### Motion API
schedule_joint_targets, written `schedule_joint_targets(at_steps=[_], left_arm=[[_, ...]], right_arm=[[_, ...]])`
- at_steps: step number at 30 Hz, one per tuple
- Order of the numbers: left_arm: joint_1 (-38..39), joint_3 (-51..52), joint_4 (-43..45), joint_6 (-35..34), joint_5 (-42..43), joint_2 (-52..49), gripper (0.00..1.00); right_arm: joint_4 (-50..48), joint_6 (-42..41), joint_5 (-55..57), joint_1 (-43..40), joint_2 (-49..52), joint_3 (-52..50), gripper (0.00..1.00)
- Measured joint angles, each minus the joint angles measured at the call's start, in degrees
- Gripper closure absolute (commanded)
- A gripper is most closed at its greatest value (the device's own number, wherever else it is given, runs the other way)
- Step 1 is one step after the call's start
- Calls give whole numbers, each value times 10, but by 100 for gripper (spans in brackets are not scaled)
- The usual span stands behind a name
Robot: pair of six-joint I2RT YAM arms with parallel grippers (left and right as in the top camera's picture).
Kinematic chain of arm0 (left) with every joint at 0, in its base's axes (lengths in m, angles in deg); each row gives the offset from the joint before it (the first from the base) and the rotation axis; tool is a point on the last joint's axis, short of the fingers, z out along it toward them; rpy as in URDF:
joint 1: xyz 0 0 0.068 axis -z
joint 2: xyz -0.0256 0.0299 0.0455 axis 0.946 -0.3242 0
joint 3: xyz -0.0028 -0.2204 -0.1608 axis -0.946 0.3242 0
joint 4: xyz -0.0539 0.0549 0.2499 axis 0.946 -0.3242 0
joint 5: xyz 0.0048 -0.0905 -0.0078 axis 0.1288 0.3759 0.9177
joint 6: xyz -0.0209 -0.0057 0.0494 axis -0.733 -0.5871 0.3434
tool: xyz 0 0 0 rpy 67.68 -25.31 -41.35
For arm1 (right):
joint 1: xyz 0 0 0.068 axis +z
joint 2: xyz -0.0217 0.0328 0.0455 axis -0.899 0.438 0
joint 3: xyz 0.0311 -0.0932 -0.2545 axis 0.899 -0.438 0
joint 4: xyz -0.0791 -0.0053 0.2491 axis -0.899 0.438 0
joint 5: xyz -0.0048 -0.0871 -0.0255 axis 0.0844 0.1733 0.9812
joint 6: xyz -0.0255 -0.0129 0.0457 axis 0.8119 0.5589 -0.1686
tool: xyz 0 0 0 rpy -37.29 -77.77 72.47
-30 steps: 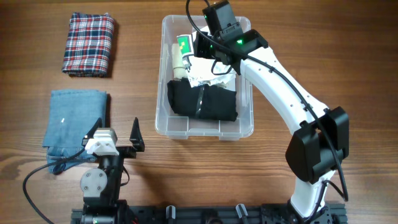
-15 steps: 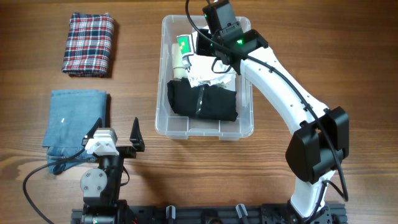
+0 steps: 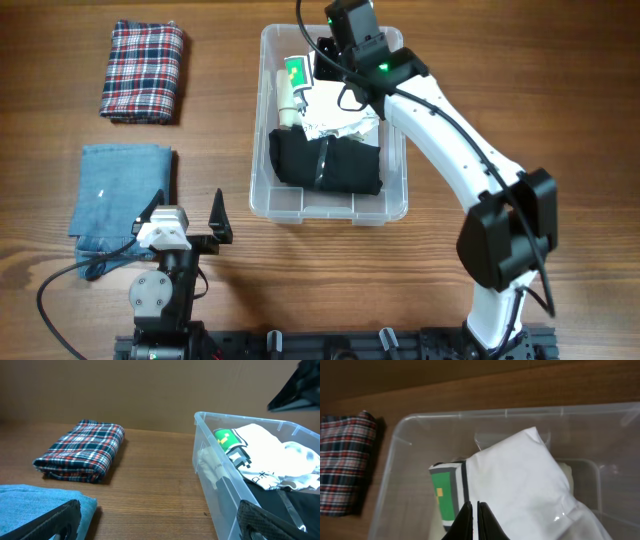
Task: Pack container
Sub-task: 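Lower the white garment into the bin's upper part and press it down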
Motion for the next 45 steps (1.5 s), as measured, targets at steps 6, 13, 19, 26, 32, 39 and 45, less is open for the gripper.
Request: schedule_joint_targets(at_steps=[6, 13, 19, 26, 32, 39, 45], left_arm=[[0, 0, 0, 0, 0, 0, 0], [0, 0, 0, 0, 0, 0, 0], [0, 0, 0, 0, 0, 0, 0], [0, 0, 0, 0, 0, 0, 0], [0, 0, 0, 0, 0, 0, 0], [0, 0, 0, 0, 0, 0, 0], [0, 0, 0, 0, 0, 0, 0]], right_arm=[[-40, 30, -28, 0, 66, 0, 96], [-87, 43, -56, 0, 100, 0, 96], [-90, 43, -67, -1, 104, 0, 96], [-96, 43, -71, 0, 107, 0, 96], [-112, 43, -105, 0, 108, 0, 96], [-79, 43, -95, 0, 110, 0, 96], [-73, 46, -89, 0, 108, 4, 96]])
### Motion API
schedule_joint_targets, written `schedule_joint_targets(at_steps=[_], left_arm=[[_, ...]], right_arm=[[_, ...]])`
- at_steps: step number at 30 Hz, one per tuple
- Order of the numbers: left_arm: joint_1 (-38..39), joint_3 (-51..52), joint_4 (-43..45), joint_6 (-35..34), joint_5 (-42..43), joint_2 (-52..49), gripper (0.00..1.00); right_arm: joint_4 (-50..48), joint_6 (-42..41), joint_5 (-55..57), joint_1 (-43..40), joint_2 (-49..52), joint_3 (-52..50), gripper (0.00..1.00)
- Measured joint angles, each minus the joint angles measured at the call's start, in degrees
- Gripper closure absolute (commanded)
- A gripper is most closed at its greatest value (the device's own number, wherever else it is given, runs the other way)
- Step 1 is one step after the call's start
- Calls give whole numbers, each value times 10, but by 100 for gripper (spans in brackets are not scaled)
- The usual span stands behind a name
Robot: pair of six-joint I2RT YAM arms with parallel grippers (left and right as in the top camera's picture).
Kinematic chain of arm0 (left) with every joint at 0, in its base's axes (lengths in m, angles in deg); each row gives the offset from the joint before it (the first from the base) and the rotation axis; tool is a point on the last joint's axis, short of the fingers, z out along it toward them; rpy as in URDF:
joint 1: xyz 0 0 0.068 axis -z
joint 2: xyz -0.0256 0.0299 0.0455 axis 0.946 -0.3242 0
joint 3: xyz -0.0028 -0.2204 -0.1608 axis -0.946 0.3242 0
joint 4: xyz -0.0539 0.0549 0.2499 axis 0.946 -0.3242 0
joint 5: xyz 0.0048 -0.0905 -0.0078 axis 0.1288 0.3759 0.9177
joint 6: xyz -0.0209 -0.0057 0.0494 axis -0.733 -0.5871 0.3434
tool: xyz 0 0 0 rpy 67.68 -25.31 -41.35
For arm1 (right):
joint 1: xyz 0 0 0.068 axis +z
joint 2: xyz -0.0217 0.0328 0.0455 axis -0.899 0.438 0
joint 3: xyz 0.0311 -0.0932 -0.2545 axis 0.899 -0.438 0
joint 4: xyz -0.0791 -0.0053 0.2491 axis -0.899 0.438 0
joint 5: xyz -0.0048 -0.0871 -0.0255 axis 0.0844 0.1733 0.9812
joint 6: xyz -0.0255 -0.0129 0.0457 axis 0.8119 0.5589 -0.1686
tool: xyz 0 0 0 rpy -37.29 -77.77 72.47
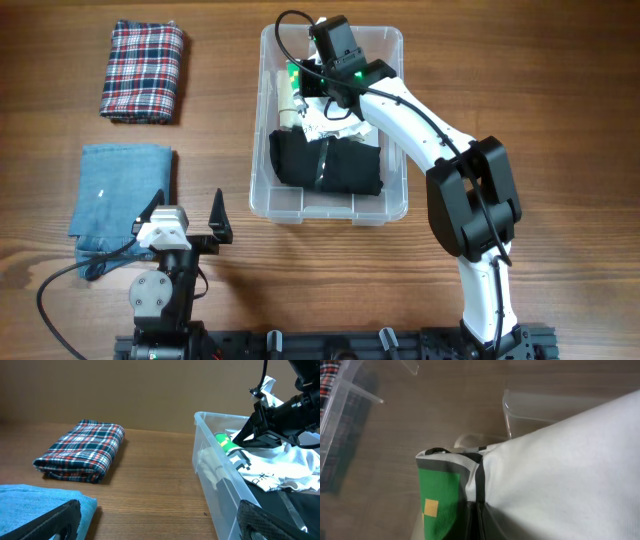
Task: Pack container
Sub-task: 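Lower the white garment into the bin's upper part and press it down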
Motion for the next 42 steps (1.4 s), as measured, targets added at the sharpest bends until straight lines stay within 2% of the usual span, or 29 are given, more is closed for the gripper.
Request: schedule_joint_targets(at_steps=[11, 17, 24, 35, 42], left_arm=[[0, 0, 0, 0, 0, 0, 0], [0, 0, 0, 0, 0, 0, 0], [0, 0, 0, 0, 0, 0, 0], [0, 0, 0, 0, 0, 0, 0], [0, 0, 0, 0, 0, 0, 0]], right_arm=[[85, 11, 80, -1, -79, 2, 96], [112, 10, 118, -6, -82, -15, 96], [112, -1, 151, -8, -82, -63, 96], [99, -14, 158, -8, -82, -80, 96], [12, -14, 129, -8, -99, -81, 96]])
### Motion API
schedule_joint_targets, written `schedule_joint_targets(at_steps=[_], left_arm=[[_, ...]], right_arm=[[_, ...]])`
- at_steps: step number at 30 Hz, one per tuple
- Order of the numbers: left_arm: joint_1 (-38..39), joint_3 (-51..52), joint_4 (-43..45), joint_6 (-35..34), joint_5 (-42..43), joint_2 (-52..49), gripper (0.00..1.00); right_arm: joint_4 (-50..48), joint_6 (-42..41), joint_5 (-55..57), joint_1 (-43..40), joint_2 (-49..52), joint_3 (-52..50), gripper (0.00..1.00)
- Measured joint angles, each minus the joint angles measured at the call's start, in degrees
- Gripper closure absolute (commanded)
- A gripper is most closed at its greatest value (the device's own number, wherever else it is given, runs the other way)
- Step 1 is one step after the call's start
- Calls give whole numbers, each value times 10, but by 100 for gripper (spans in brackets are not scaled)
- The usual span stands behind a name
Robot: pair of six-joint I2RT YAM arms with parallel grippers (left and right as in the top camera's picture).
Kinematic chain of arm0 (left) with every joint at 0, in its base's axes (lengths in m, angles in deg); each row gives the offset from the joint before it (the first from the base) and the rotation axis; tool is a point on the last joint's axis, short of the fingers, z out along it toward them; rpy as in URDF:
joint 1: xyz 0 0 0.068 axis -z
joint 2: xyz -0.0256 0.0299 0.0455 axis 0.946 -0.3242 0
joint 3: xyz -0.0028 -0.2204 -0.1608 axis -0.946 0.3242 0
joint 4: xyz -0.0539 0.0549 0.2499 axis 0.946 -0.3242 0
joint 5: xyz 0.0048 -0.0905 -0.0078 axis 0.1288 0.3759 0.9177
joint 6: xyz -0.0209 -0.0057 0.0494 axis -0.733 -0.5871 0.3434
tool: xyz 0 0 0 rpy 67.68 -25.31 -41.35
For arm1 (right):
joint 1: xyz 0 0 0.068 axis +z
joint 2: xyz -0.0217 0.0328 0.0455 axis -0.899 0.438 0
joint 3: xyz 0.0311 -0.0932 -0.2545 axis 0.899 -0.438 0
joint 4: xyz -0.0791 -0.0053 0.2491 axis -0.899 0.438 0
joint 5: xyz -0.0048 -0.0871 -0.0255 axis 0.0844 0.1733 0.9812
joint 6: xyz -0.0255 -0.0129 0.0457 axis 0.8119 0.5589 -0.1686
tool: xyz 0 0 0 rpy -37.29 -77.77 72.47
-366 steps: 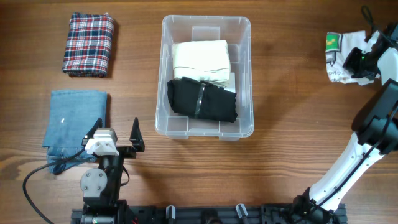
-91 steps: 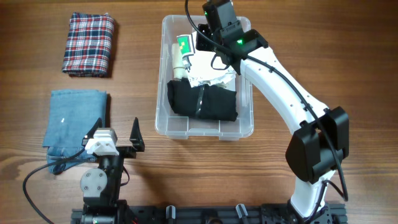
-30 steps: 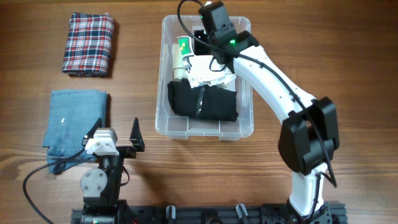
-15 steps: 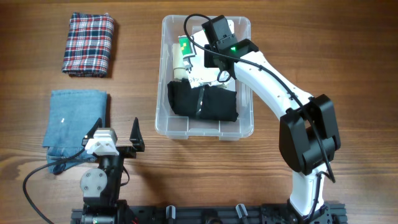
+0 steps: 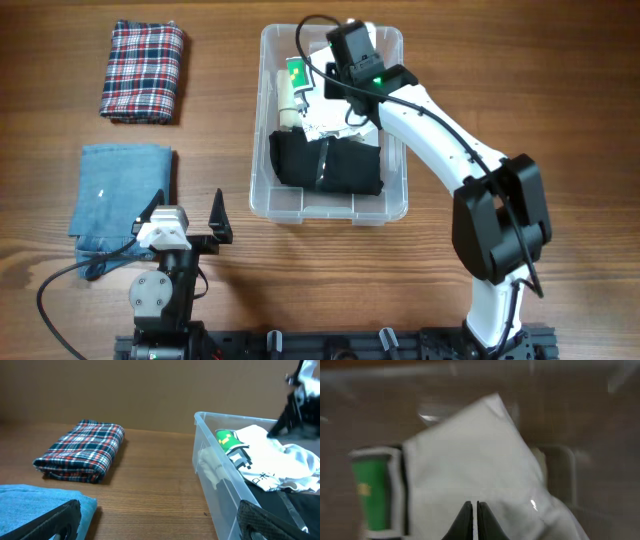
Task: Pack container
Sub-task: 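Lower the white garment into the bin's upper part and press it down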
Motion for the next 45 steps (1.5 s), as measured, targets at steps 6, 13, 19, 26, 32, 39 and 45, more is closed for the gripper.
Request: schedule_joint_targets(at_steps=[6, 13, 19, 26, 32, 39, 45], left_arm=[[0, 0, 0, 0, 0, 0, 0], [0, 0, 0, 0, 0, 0, 0], [0, 0, 0, 0, 0, 0, 0], [0, 0, 0, 0, 0, 0, 0], [0, 0, 0, 0, 0, 0, 0], [0, 0, 0, 0, 0, 0, 0], [0, 0, 0, 0, 0, 0, 0]], right_arm=[[-67, -3, -43, 0, -29, 0, 96], [-97, -6, -56, 0, 2, 0, 96], [-136, -6, -58, 0, 72, 0, 96], [-145, -5, -58, 0, 84, 0, 96], [-141, 10, -50, 0, 76, 0, 95], [-88, 38, -2, 0, 16, -1, 96], [-35, 40, 24, 0, 1, -5, 96]])
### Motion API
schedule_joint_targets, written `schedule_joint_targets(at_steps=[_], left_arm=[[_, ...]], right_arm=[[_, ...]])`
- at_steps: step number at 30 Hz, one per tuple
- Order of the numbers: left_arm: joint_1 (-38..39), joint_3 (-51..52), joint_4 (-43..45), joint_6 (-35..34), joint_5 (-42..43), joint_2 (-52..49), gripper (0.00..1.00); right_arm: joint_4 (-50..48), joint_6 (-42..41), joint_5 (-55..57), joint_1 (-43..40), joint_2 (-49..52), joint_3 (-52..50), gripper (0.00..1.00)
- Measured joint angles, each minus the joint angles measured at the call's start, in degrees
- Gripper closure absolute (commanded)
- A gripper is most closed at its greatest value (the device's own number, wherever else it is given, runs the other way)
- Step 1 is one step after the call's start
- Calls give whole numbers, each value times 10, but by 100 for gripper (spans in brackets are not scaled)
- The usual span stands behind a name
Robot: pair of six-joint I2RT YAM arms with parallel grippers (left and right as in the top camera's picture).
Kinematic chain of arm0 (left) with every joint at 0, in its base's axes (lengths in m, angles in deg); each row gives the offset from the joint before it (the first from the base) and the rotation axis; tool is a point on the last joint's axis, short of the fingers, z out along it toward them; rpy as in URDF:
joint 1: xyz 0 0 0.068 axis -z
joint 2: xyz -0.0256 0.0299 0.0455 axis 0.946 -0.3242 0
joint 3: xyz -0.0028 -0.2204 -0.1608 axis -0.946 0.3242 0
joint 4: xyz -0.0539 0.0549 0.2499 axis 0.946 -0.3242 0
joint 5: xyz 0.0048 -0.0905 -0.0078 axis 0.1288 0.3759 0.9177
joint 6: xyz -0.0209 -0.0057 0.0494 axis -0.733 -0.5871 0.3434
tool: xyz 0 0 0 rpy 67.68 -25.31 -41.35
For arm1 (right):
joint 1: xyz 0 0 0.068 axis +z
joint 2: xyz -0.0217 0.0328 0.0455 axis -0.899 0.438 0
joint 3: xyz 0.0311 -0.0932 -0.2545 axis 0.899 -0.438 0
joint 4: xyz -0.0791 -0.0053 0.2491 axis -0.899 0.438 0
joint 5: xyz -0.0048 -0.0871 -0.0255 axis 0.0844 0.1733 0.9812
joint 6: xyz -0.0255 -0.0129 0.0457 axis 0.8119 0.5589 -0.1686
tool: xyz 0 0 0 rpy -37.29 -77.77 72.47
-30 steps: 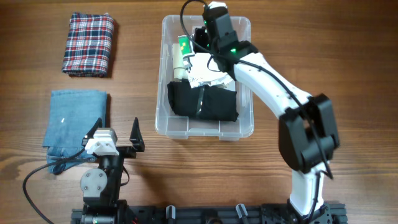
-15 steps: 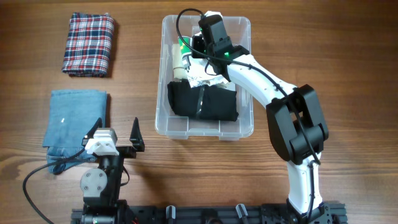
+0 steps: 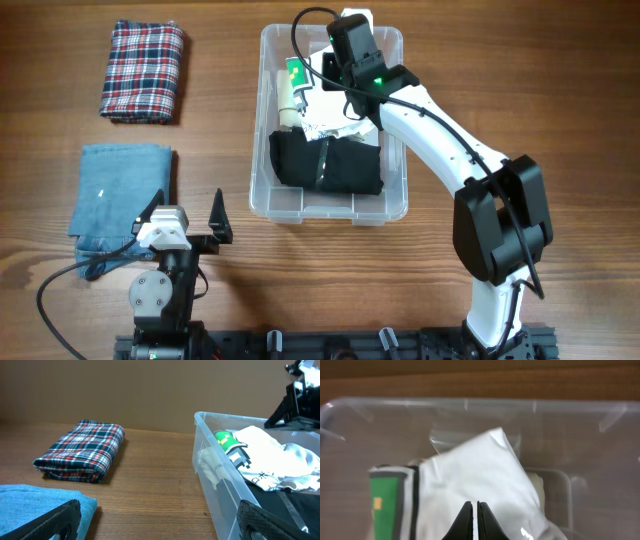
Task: Pack container
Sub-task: 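Lower the white garment into the bin's upper part and press it down, then open the right gripper and withdraw it to the right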
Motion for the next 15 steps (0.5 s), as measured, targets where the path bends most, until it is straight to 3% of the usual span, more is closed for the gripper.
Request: schedule_joint_targets(at_steps=[15], left_arm=[[0, 0, 0, 0, 0, 0, 0]], right_arm=[[10, 0, 10, 0, 44, -1, 96]])
